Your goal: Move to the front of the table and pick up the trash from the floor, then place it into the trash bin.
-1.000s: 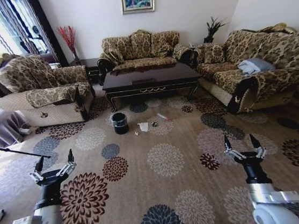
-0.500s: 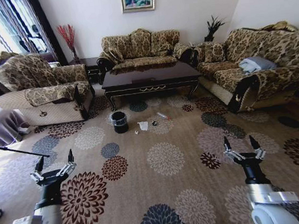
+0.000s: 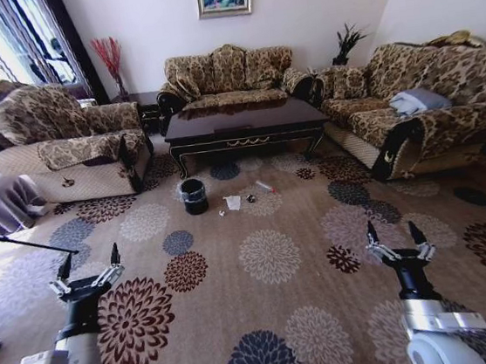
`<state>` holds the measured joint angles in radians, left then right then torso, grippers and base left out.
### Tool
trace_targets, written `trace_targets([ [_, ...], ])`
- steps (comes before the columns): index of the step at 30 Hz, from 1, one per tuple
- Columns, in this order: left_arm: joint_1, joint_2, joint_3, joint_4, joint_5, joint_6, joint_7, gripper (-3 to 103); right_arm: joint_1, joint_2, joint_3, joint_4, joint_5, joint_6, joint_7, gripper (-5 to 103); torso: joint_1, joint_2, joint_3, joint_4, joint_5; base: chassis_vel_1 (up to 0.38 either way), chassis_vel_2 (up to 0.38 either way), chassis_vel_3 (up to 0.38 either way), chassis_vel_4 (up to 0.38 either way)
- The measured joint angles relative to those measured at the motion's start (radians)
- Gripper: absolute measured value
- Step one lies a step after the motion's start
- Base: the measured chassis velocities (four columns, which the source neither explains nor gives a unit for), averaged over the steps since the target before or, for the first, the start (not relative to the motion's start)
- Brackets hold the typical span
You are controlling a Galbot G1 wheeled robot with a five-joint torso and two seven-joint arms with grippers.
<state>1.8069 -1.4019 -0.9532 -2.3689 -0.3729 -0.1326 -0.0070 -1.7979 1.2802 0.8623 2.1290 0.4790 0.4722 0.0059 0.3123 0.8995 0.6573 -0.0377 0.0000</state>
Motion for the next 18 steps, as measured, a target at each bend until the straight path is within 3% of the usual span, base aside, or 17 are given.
trace_targets([
  [18, -0.014, 0.004, 0.007, 0.026, -0.001, -0.004, 0.002, 100, 0.009, 0.008, -0.008, -0.023, -0.002, 0.002, 0.000, 100, -0.034, -0.081, -0.047, 0.0000, 0.0000, 0.000, 0.000, 0.000, 0.000],
])
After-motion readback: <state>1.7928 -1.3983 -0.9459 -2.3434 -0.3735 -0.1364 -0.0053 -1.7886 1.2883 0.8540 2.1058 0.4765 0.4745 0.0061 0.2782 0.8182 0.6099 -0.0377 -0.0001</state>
